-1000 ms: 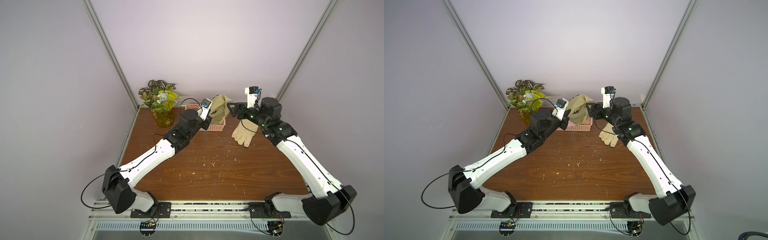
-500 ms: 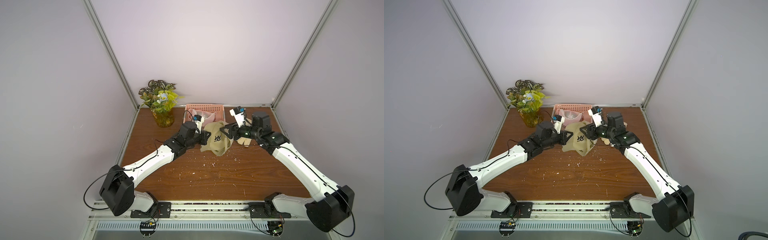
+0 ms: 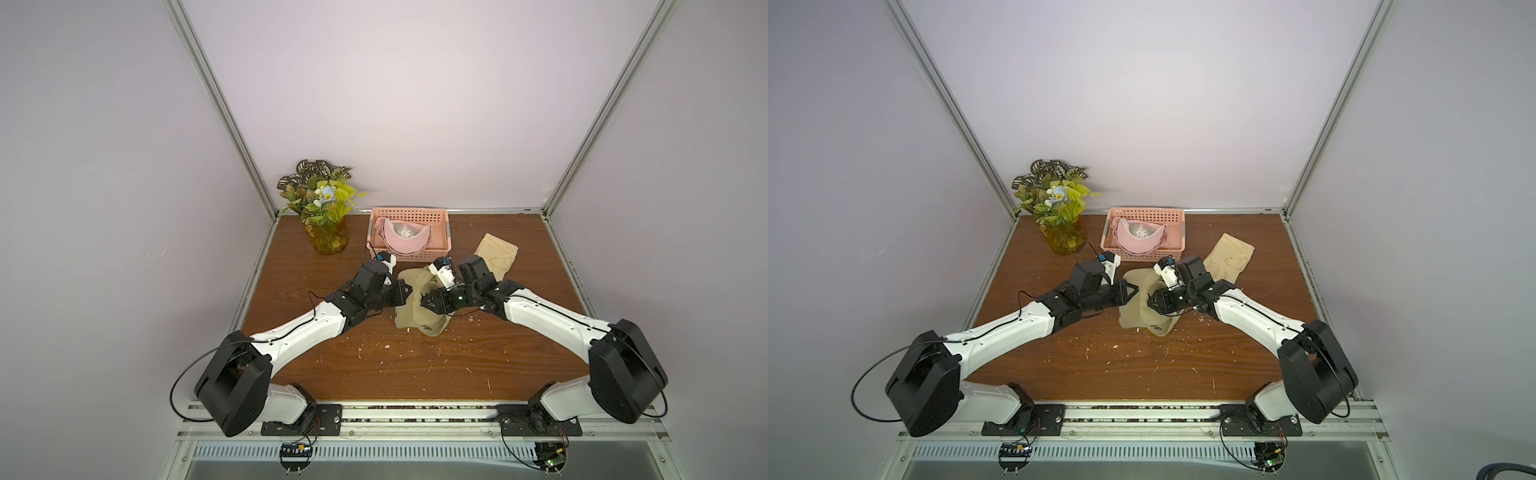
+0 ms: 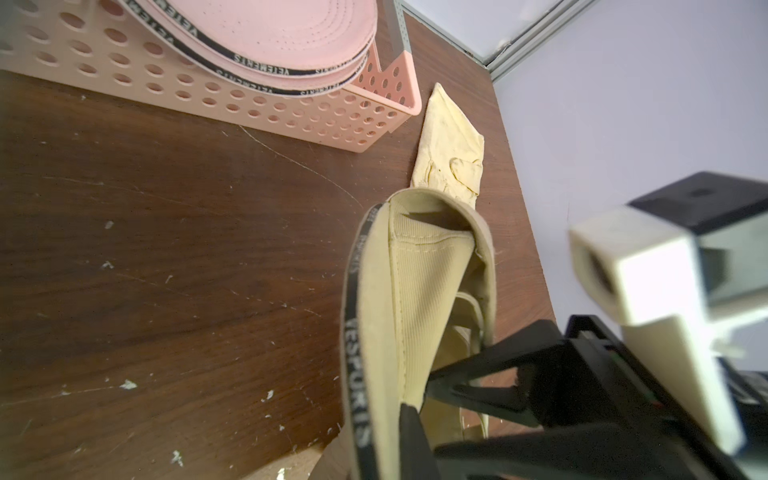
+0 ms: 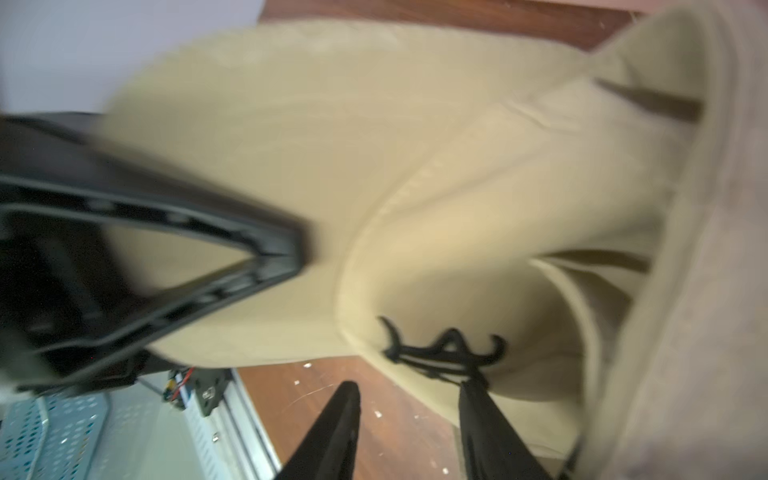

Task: Turn the baseball cap inside out
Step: Turn over the baseball cap.

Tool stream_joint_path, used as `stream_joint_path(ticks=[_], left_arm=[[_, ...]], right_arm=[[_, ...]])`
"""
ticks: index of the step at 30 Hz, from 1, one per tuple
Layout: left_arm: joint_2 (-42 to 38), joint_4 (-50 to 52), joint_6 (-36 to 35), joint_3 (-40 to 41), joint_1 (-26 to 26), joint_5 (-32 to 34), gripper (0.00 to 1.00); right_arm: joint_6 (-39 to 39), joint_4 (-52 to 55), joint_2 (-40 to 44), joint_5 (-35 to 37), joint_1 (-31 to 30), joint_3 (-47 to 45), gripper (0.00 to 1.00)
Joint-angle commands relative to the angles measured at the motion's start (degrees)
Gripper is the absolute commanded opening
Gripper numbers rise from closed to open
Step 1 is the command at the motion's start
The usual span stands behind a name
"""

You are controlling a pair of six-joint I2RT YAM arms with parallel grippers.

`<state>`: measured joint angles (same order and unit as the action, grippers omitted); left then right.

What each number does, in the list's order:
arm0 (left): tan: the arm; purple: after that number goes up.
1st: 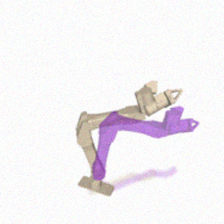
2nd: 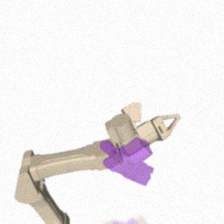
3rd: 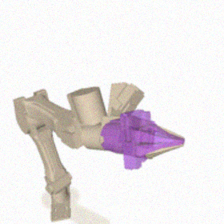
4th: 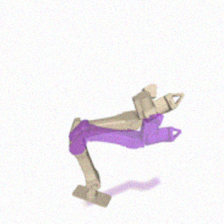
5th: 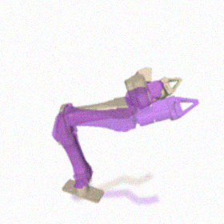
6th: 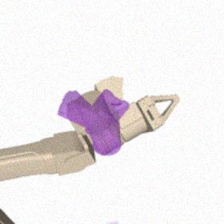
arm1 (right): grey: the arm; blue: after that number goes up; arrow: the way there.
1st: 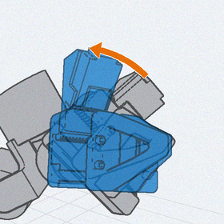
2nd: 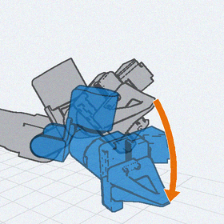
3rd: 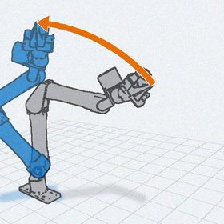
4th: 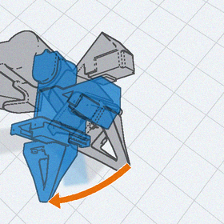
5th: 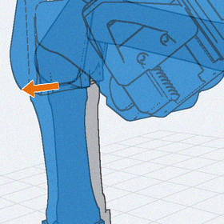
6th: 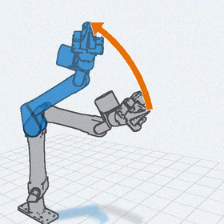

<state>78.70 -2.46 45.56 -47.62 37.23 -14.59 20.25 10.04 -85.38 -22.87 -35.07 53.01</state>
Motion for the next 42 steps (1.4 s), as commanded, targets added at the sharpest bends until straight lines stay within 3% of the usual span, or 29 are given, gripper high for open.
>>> stream_joint_path(ticks=[1,11,27,33,39,42], left_arm=[[0.10,1.27,-1.90,0.25,-1.20,0.70,0.00],[2.79,3.77,-5.73,0.34,-1.40,2.77,0.00],[9.39,3.51,-8.38,-0.58,-1.56,6.15,0.00],[10.84,3.46,-9.13,-0.81,-1.55,7.49,0.00],[10.33,2.90,-8.96,-0.47,-1.94,8.46,0.00],[9.31,3.01,-8.00,-0.26,-3.13,9.20,0.00]], right_arm=[[1.94,-1.61,-2.42,8.57,0.27,0.49,0.45],[5.93,-1.97,-6.43,25.76,0.45,2.09,0.54],[4.70,-2.19,-16.76,25.80,0.46,7.58,0.55],[2.64,-4.53,-19.11,20.59,0.18,6.80,0.37],[-1.31,-8.52,-17.95,9.86,0.37,5.76,0.00],[-2.66,-11.46,-14.52,2.21,0.96,4.10,0.00]])
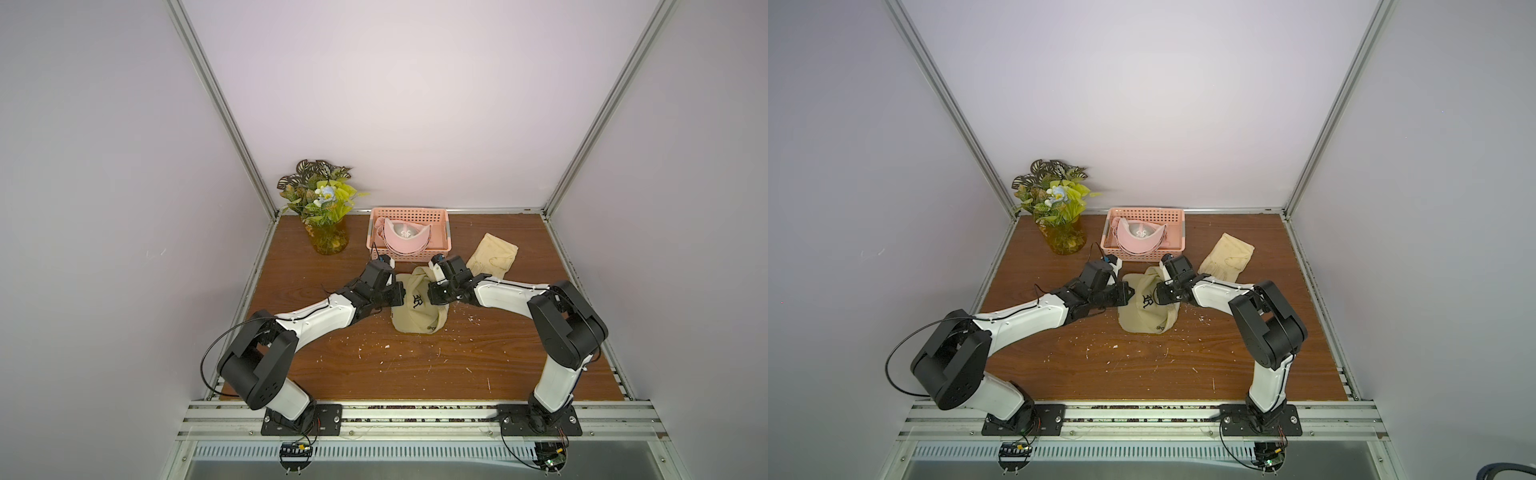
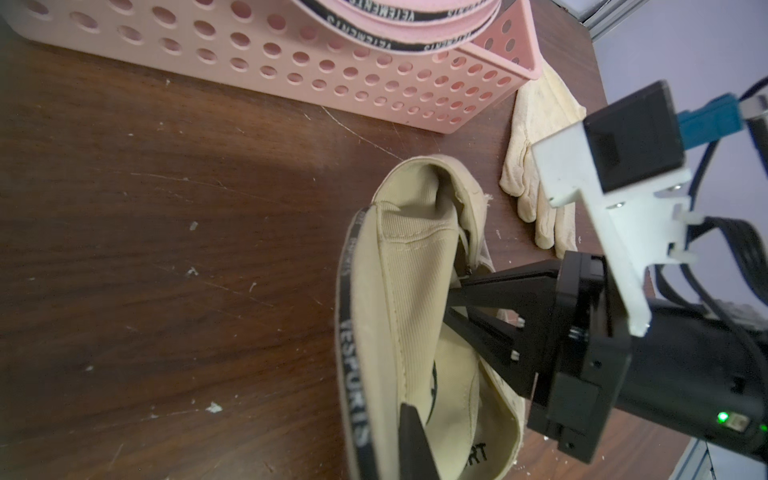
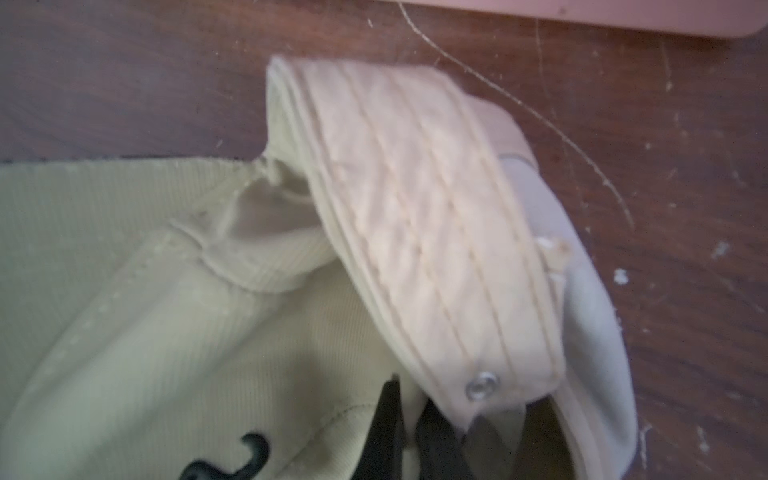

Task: Turn the baseball cap inside out
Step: Turn over the baseball cap.

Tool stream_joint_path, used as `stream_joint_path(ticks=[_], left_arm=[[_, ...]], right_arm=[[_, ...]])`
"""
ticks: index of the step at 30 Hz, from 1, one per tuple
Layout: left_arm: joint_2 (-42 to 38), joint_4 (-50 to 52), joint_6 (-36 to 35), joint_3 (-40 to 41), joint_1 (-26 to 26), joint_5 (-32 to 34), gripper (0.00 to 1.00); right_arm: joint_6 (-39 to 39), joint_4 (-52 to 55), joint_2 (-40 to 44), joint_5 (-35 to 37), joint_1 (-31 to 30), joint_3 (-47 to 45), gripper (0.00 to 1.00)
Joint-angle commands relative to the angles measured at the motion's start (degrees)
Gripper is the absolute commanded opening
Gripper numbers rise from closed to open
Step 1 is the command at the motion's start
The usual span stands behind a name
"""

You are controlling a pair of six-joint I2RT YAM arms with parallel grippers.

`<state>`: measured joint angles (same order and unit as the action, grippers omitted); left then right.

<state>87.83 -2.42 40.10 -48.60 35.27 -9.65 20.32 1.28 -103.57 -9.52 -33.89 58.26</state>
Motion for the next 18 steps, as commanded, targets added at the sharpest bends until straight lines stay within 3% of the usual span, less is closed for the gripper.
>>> stream_joint_path(ticks=[1,6,12,18], left_arm=[[-0.31,2.94,-2.12,0.89,-1.85,4.46,0.00],[-3.53,2.89,-1.27,2.58,-6.19,3.46,0.00],[-7.46,3.03,-2.00,4.15,-9.82,0.66,0.00],[-9.68,0.38,-2.10,4.55,-10.13,-7.59,0.00]], right_arm=[[-3.07,-3.71,5.04,-13.78,0.23,-1.91,0.00],[-2.73,-8.59,12.14,-25.19,4.68,-6.06,0.00],[3.14,-17.71,18.67,-33.69,13.50,-13.84,0.00],[2.17,-13.88,23.18,-27.16,16.44,-16.35,0.02]])
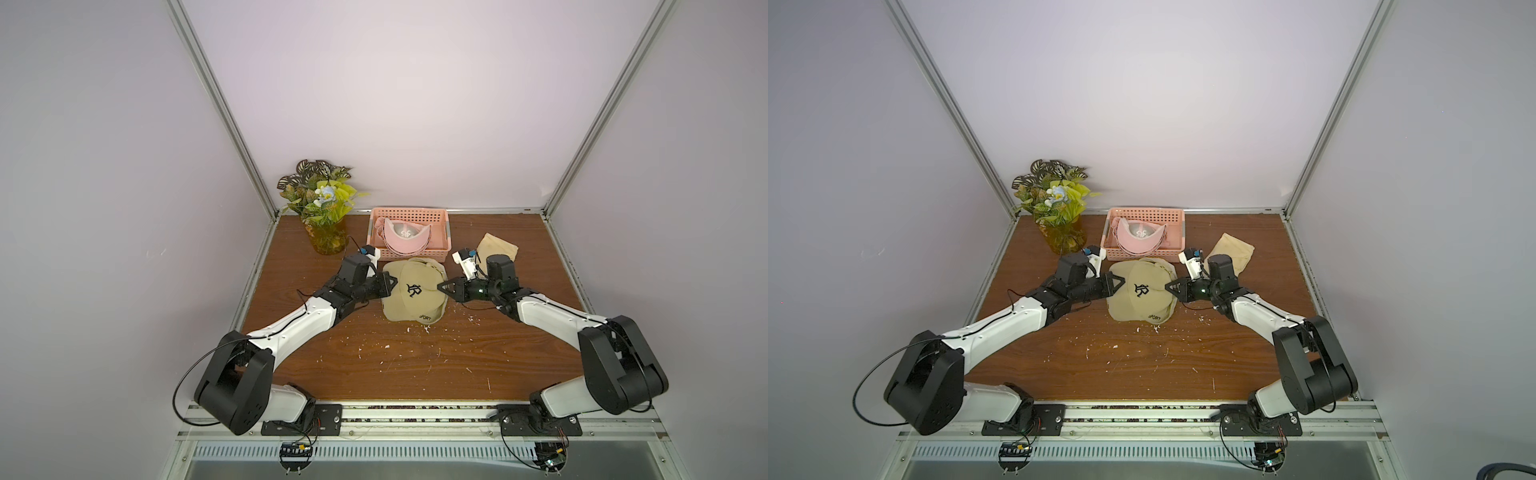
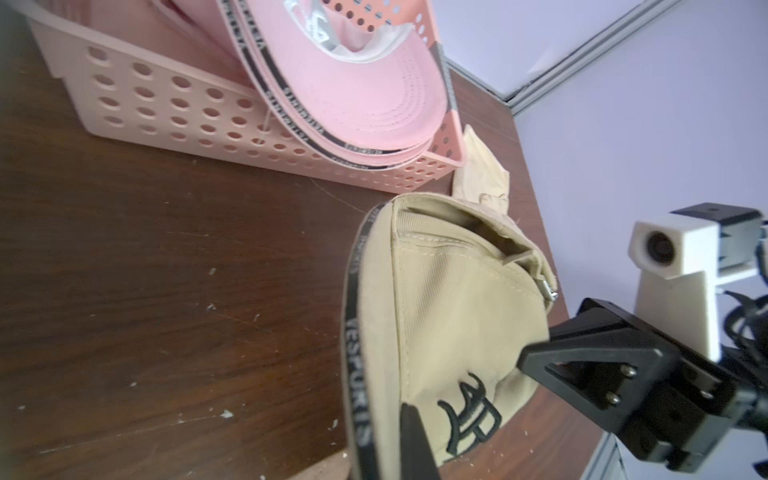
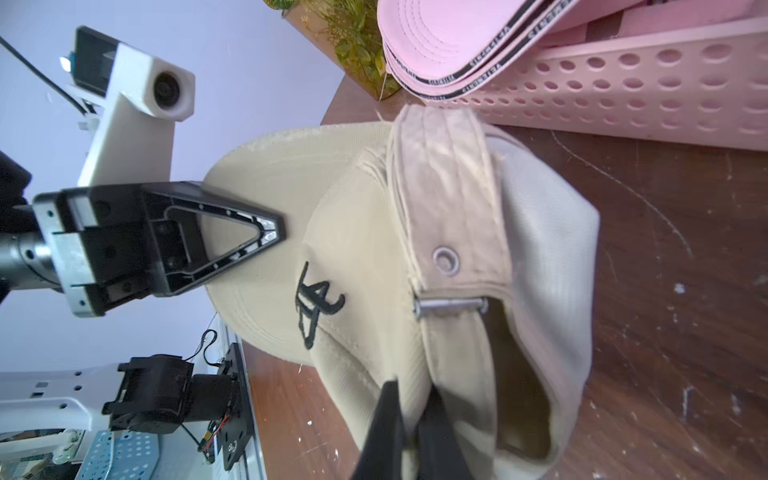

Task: Turn the baseball cap inside out
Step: Turn over the baseball cap.

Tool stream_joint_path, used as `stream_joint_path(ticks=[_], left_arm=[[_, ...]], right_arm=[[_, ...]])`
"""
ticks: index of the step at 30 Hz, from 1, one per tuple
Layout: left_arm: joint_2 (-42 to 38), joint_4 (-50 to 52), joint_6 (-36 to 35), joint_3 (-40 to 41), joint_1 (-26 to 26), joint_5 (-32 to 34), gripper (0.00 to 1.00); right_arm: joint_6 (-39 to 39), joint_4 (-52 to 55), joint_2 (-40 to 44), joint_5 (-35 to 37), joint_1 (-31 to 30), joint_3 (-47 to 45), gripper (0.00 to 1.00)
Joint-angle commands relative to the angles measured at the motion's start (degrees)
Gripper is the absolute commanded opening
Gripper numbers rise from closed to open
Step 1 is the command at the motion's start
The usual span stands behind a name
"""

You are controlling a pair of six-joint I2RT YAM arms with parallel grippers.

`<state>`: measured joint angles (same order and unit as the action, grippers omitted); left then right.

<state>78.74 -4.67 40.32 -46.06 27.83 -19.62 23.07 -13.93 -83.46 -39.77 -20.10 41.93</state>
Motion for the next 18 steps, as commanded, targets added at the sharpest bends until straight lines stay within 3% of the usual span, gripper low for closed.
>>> stream_joint_path(ticks=[1,7,11,13,18], left_arm=[[-0.60,1.74,-1.64,2.02,-2.73,0.30,0.00],[-1.17,-3.43,7.25,1.35,-2.70,-6.06,0.00],[-2.42,-3.64,19.76,0.08,-1.72,-3.26,0.00],[-4.06,0.62,28.25,-1.23,-0.04,2.43,0.00],[-6.87,4.59,42.26,-3.92,3.05,8.86,0.00]], right_arm=[[-1.06,2.02,3.55,3.65,2.61,0.04,0.06],[-4.95,3.81,10.03,12.36,0.97,-0.74,0.43],[-14.22,-2.40,18.10,17.76,-3.57,-6.04,0.50],[-20.49,-6.05,22.62,20.21,-6.77,-9.24,0.54],[-30.32,-10.66,29.25,21.22,-12.18,-14.21,0.59]])
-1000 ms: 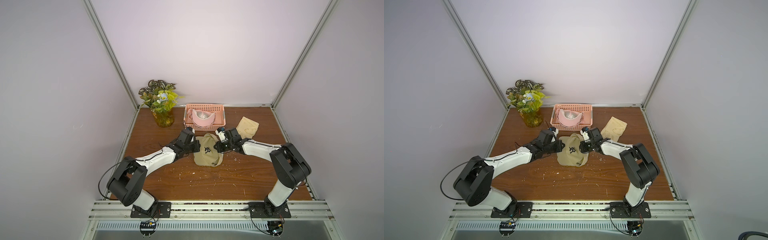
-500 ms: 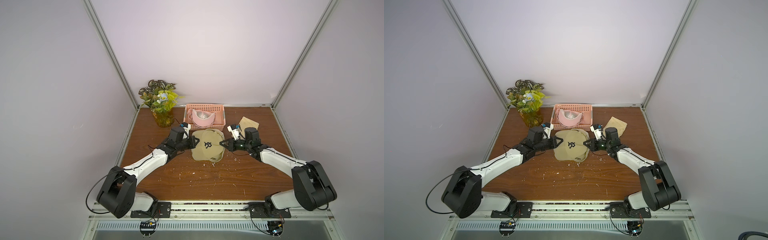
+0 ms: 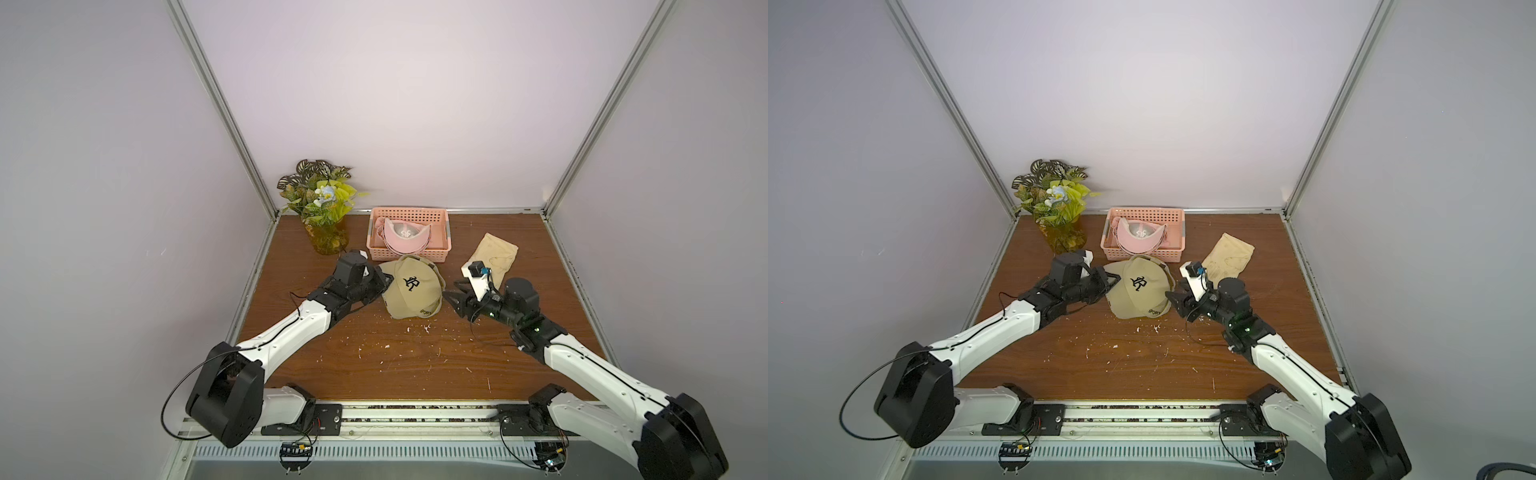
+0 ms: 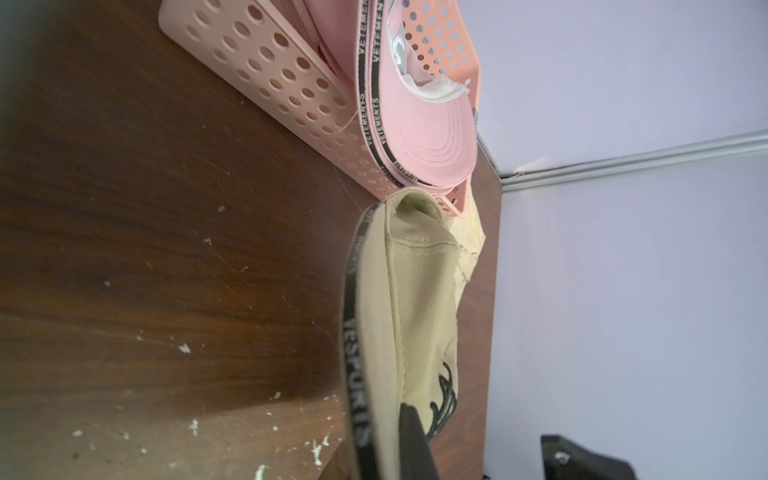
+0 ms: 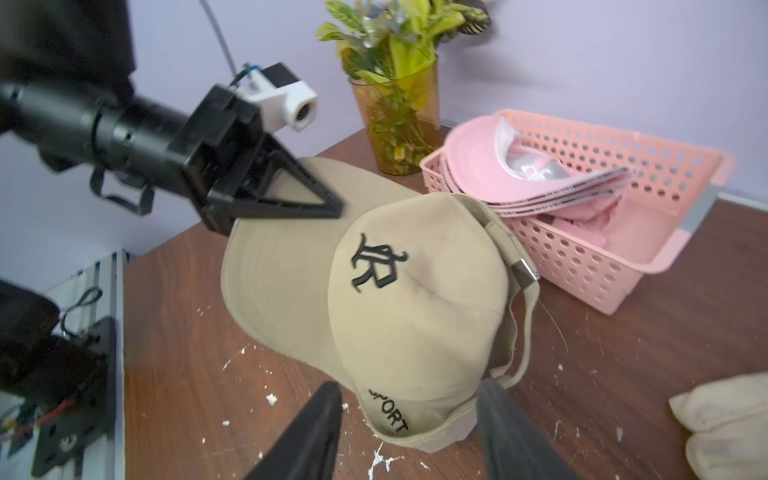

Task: Turn the baseball cap inside out
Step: Turn over the baseball cap.

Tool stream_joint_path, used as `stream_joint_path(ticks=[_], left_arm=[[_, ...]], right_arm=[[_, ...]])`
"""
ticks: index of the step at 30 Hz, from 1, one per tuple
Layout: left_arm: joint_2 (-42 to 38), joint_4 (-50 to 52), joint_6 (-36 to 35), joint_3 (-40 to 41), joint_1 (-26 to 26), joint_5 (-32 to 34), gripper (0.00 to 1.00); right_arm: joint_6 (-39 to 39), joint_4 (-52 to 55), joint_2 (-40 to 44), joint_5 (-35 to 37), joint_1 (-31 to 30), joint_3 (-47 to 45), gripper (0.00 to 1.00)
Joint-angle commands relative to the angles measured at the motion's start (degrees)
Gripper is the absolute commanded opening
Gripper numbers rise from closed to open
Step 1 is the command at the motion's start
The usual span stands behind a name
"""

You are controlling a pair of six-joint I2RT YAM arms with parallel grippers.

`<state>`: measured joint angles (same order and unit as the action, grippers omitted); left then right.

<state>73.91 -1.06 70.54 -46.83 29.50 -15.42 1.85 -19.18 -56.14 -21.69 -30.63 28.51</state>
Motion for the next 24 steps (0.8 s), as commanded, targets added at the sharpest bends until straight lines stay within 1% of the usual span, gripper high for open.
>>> stream_joint_path(ticks=[1,2,5,9,12,17,24], left_arm=[[-2.17,0.97,14.68,-3.50,1.53,4.89,0.00],[-2.27,0.91,16.43,-3.91,1.62,5.36,0.00],[-2.06,1.51,20.82,-6.01,2.03,6.96,0.00],[-1.67,1.63,24.75,-8.06,3.04,7.82,0.00],[-1.27,2.35,25.72,-9.87,4.07,8.48,0.00],[-0.86,1.40,27.03,-10.64,5.87,9.57,0.00],[0.35,-0.13,28.96,-11.69,9.40,10.41,0.00]], right_arm=[[-10.65,-5.73,2.69,3.15,-2.61,-1.20,0.60],[-12.02,-5.97,3.14,3.15,-3.41,-1.58,0.60],[-16.21,-7.37,4.49,6.69,-7.18,-2.40,0.63],[-21.57,-9.82,5.18,14.46,-12.35,-2.95,0.65],[-24.54,-11.38,5.32,19.50,-15.13,-2.92,0.66],[-27.60,-12.37,4.54,23.22,-17.64,-2.17,0.67],[-30.81,-13.73,1.29,27.57,-19.93,-0.38,0.67]])
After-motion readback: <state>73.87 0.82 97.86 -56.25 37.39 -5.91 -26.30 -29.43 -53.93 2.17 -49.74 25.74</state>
